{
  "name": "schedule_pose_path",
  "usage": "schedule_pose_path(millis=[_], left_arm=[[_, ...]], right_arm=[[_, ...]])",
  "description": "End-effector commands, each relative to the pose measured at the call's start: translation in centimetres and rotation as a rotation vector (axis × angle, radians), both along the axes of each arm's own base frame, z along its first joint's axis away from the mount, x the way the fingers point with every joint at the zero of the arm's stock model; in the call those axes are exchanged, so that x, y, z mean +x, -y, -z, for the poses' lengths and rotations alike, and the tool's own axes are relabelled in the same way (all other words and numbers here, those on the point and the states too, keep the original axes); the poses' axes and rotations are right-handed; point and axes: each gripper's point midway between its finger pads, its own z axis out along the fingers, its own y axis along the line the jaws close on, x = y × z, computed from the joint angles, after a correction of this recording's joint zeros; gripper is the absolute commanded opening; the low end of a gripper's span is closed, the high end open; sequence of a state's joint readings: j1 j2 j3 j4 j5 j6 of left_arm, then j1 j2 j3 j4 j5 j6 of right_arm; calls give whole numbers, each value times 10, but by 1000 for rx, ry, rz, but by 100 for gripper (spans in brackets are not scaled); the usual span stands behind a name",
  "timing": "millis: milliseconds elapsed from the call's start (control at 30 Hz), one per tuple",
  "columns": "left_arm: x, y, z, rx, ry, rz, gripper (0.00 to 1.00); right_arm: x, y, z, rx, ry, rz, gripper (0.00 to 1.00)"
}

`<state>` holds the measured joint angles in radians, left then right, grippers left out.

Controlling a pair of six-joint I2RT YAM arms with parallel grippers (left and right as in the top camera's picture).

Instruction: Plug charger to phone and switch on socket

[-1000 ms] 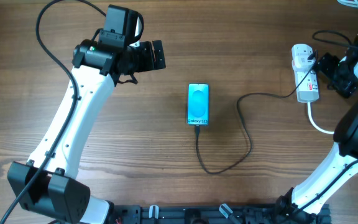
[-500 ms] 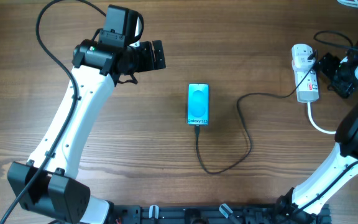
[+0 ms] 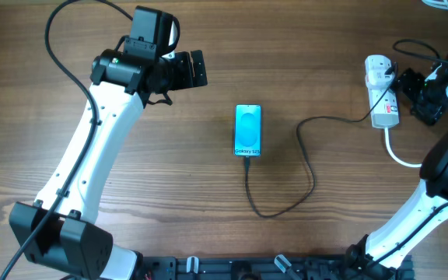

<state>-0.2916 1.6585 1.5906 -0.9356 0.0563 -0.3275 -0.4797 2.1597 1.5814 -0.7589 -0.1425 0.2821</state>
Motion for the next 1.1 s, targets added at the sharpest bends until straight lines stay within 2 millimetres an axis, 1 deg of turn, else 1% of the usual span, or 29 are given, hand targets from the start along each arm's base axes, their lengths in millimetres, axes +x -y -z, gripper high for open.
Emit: schedule_pose_path(millis=[0,133,233,300,433,500,567,667,767,800,833,900,933,1000,1067], left_arm=[[2,-3,3,14,-1,-5,100],[2,-3,3,14,-1,-5,100],[2,-3,3,14,-1,-5,100],[2,-3,3,14,-1,-5,100],[2,-3,3,14,-1,-5,100],[2,-3,3,14,-1,-5,100],[2,-3,3,14,-1,-5,100],[2,-3,3,14,-1,-5,100],[2,-3,3,14,-1,-5,100],[2,-3,3,14,-1,-5,100],[2,-3,3,14,-1,-5,100],[2,-3,3,14,-1,-5,100],[2,-3,3,14,-1,-5,100],[2,-3,3,14,-1,-5,100],[2,-3,3,14,-1,-5,100]], right_arm=[[-17,-23,23,52,-84,-67,100],[-30,-24,18,70,-130,-23,100],[-47,-18,-1,63,-171,79,100],[-55,-17,-19,62,-173,114,100],[-73,-22,-73,24,-147,129,100],[-84,-27,-101,12,-118,128,100],[-94,-39,-136,-4,-60,84,100],[-112,-62,-190,-43,47,21,100],[-130,-86,-229,-72,141,0,100],[-135,-97,-241,-69,178,-23,100],[-143,-117,-257,-43,232,-66,100],[-157,-143,-273,3,286,-124,100],[-167,-155,-278,18,296,-148,100],[-187,-168,-284,33,296,-159,100],[-201,-173,-287,50,295,-122,100]])
